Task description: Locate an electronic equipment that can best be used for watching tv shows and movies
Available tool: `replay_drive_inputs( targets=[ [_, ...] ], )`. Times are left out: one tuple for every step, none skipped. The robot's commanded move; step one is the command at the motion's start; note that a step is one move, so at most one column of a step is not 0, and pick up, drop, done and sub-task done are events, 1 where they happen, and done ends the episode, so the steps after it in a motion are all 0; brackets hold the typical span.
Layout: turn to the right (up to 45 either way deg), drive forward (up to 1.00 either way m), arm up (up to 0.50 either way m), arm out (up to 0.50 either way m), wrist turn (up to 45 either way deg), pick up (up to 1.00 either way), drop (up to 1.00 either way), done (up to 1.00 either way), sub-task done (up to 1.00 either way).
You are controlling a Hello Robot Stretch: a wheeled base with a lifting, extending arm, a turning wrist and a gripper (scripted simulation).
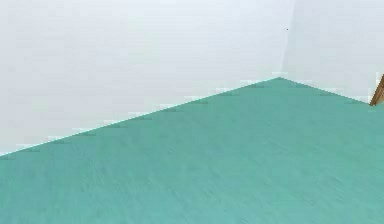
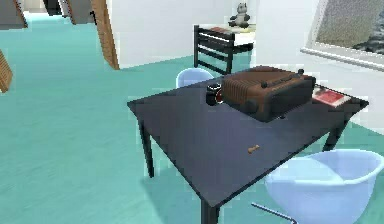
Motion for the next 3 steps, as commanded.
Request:
replay_drive_inputs(
  targets=[
    [0.0,0.15,0.0,0.0,0.0,0.0,0.0,0.0,0.0],
    [45.0,0.0,0.0,0.0,0.0,0.0,0.0,0.0,0.0],
    [9.0,0.0,0.0,0.0,0.0,0.0,0.0,0.0,0.0]
  ],
)
